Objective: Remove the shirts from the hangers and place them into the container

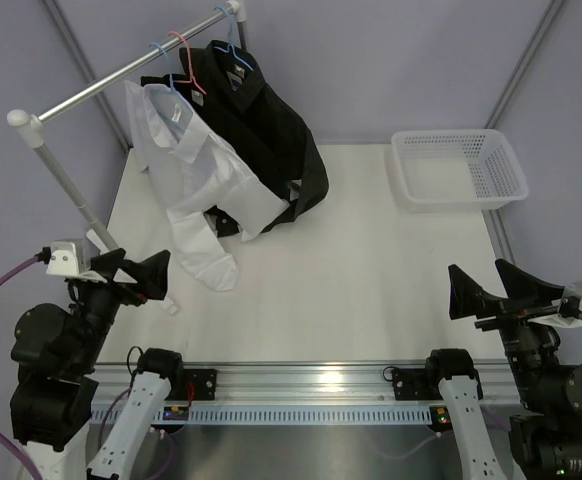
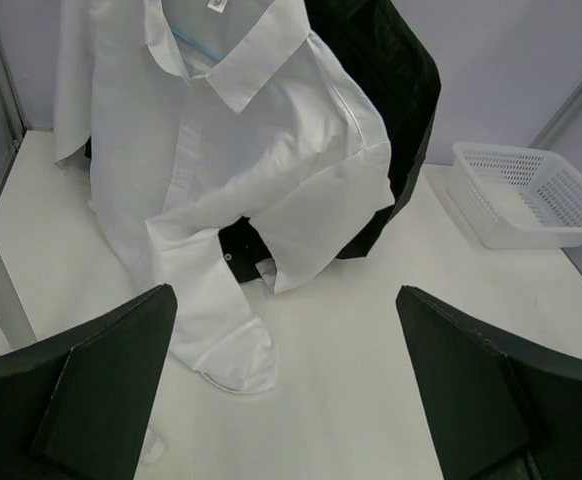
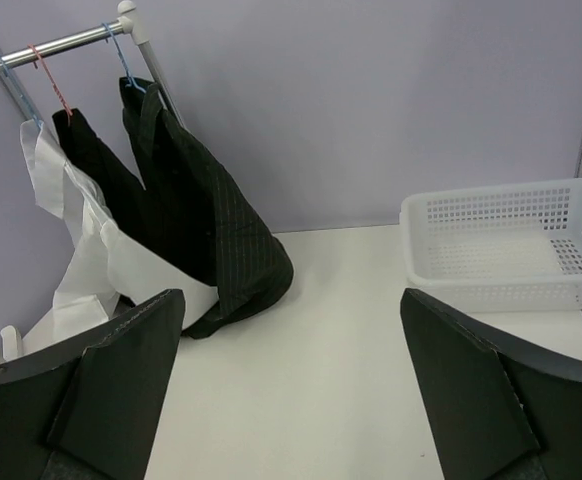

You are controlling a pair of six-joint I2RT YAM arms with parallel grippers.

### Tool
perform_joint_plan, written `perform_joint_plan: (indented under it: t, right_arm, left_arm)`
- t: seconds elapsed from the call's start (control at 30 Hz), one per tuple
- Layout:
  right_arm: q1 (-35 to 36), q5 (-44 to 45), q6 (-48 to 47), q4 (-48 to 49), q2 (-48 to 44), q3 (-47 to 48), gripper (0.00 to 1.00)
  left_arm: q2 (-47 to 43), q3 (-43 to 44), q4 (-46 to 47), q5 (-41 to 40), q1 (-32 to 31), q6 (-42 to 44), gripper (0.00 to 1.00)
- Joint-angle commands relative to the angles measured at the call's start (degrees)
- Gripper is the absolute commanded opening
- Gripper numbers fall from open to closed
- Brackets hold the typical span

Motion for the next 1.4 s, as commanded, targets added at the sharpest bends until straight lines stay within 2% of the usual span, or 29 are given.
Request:
perform_joint_plan:
  t: [0.0, 0.2, 0.43, 0.73, 0.93, 1.03, 1.17, 1.37]
  right_arm:
    - [0.5, -2.3, 0.5, 2.6, 0.8, -0.9, 1.0]
    - [0.6, -5.9, 2.4, 4.1, 3.5, -3.5, 0.99]
    - [0.6, -9.8, 2.5, 3.7, 7.7, -5.4, 1.0]
    - [0.6, -12.2, 3.2, 6.4, 6.0, -9.4, 1.0]
    - [1.0, -14.1, 4.6, 8.5, 4.8, -12.2, 0.99]
    - [2.1, -13.9, 4.2, 8.5, 4.3, -12.6, 0.99]
    - [3.6, -12.5, 3.4, 8.0, 3.4, -12.8, 0.99]
    - [5.1, -10.5, 2.8, 8.4, 1.1, -14.2, 0.99]
  left_arm:
    - [2.6, -0.7, 1.3, -0.5, -0.2, -0.1, 0.99]
    - [6.1, -0.1, 1.4, -1.2, -0.2, -2.4, 0.99]
    - [15.2, 2.3, 3.3, -1.3, -0.2, -7.6, 0.99]
    - [34.5, 12.5, 14.7, -1.3, -0.3, -15.5, 0.99]
    - [49.5, 23.1, 21.3, -5.6, -1.5, -18.1, 0.94]
    - [53.8, 25.6, 25.3, -8.3, -1.8, -20.3, 0.87]
    - [62.2, 31.7, 25.8, -13.3, -3.5, -17.9, 0.81]
    - [68.0, 36.3, 25.8, -20.1, -4.4, -15.7, 0.73]
